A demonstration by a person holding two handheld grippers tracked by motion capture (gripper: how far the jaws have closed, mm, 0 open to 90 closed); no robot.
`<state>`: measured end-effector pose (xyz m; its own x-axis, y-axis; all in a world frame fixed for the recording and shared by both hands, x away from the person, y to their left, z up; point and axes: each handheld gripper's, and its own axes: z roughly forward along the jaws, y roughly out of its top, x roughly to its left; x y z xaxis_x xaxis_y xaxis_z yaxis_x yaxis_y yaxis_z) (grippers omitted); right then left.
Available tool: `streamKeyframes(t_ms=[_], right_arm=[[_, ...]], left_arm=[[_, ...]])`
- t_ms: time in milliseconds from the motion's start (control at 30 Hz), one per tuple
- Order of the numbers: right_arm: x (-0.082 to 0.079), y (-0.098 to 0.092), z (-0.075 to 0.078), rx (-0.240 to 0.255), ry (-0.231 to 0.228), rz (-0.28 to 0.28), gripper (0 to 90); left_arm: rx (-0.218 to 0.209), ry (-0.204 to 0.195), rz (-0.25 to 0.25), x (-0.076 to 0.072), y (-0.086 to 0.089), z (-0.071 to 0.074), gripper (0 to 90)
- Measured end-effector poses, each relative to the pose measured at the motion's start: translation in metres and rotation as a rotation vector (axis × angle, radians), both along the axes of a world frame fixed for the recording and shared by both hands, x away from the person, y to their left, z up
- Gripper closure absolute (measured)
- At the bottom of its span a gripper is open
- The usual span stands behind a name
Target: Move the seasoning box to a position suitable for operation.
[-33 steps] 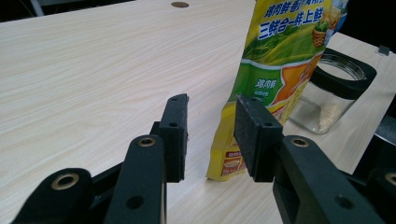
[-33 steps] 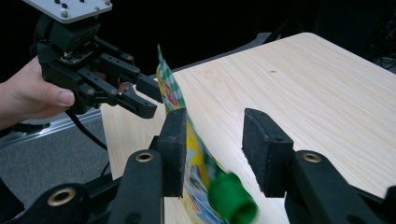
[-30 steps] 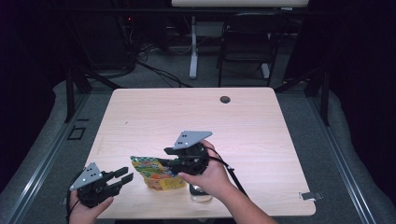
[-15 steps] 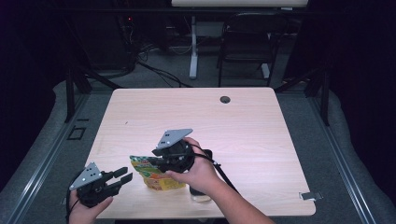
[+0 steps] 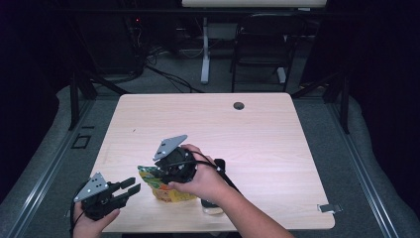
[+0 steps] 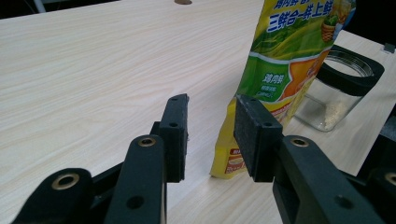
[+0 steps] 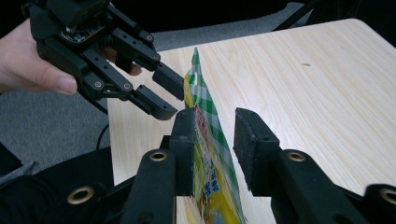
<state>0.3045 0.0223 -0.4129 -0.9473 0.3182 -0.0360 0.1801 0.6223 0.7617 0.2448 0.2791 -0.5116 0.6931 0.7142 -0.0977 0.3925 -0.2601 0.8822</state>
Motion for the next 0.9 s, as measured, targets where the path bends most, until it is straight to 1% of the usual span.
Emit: streamKeyframes(t_ms=[133,200,267,433,500,567,633,667,700,800,867,900], right_arm=[[0.0014,0.0058,-0.0001,-0.037,0.010,0.018,70.6],[0.0027,0.0079,-0.0009,-0.050,0.019,0.026,72.1],[0.0036,0.0096,-0.0015,-0.073,0.017,0.029,74.7],[0.0061,0.0101,-0.0022,-0.081,0.040,0.049,84.7],[0.0078,0.0089,-0.0018,-0.084,0.041,0.056,89.5],[0.0089,0.0078,-0.0019,-0.079,0.049,0.057,89.8],[0.0095,0.0069,-0.0023,-0.074,0.041,0.063,90.0],[0.0093,0.0064,-0.0017,-0.084,0.035,0.070,90.0],[0.0082,0.0068,-0.0022,-0.079,0.030,0.071,90.0],[0.0064,0.0069,-0.0020,-0.086,0.016,0.074,90.0],[0.0053,0.0063,-0.0023,-0.082,0.010,0.072,90.0],[0.0054,0.0052,-0.0019,-0.084,0.003,0.073,90.0]], left_arm=[[0.003,-0.003,-0.005,0.0003,-0.0001,-0.0006,65.2],[0.005,-0.003,-0.004,0.0002,-0.0001,-0.0005,65.2],[0.003,-0.001,-0.002,0.0002,-0.0002,-0.0007,65.2],[0.000,0.003,-0.005,0.0004,-0.0006,-0.0010,64.4],[0.000,0.006,-0.007,0.0003,-0.0009,-0.0011,63.9],[-0.002,0.009,-0.009,0.0004,-0.0010,-0.0014,63.4],[-0.001,0.009,-0.010,0.0007,-0.0012,-0.0021,62.5],[0.001,0.009,-0.012,0.0008,-0.0013,-0.0025,62.0],[0.003,0.010,-0.013,0.0009,-0.0014,-0.0027,61.5],[0.009,0.012,-0.013,0.0010,-0.0021,-0.0035,60.2],[0.009,0.006,-0.014,0.0009,-0.0033,-0.0047,59.3],[0.018,0.010,-0.017,0.0006,-0.0035,-0.0045,58.6]])
